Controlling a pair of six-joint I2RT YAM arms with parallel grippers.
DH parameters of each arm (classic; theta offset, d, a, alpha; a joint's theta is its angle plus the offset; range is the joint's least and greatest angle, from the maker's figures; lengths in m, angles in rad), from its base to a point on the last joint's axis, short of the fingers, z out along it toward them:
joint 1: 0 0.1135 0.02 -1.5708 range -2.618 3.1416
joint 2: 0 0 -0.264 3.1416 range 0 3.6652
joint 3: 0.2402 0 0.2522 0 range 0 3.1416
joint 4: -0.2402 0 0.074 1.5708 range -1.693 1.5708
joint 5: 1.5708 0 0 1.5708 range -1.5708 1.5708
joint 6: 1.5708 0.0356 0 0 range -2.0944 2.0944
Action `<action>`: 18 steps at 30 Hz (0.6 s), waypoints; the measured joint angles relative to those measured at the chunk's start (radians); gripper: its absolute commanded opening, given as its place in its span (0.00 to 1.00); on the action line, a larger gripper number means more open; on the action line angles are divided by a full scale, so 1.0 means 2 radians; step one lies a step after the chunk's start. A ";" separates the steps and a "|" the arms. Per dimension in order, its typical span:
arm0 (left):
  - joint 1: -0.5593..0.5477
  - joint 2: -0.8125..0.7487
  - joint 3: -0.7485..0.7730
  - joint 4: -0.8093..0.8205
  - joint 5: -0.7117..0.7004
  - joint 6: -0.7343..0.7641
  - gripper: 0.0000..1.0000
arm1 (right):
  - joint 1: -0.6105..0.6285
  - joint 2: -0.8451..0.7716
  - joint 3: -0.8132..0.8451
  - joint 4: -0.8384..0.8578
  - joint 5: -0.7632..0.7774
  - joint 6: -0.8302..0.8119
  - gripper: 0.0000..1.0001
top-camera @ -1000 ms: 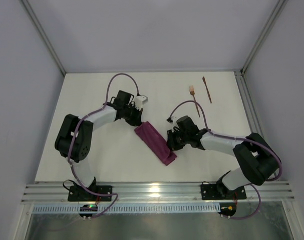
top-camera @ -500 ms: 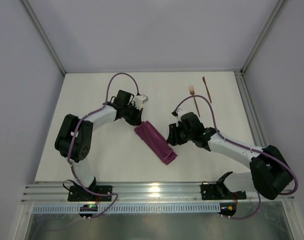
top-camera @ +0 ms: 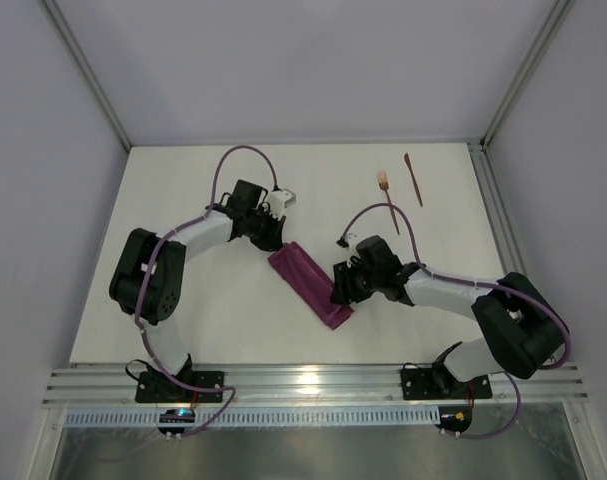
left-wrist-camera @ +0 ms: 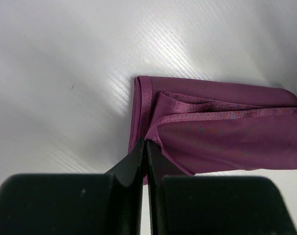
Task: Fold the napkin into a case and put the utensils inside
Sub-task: Fold the 2/3-rectangle-folded napkin at the center of the board.
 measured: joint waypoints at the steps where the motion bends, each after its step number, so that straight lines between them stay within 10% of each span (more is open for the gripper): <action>1: 0.000 0.000 0.000 0.000 0.000 0.000 0.05 | 0.000 0.001 -0.002 0.005 -0.003 0.000 0.32; 6: 0.000 0.000 0.001 0.000 -0.001 0.002 0.22 | 0.000 0.004 -0.012 0.020 -0.012 0.009 0.06; 18: 0.000 -0.005 0.028 -0.009 -0.051 0.002 0.58 | 0.000 -0.005 -0.027 0.035 -0.014 0.027 0.04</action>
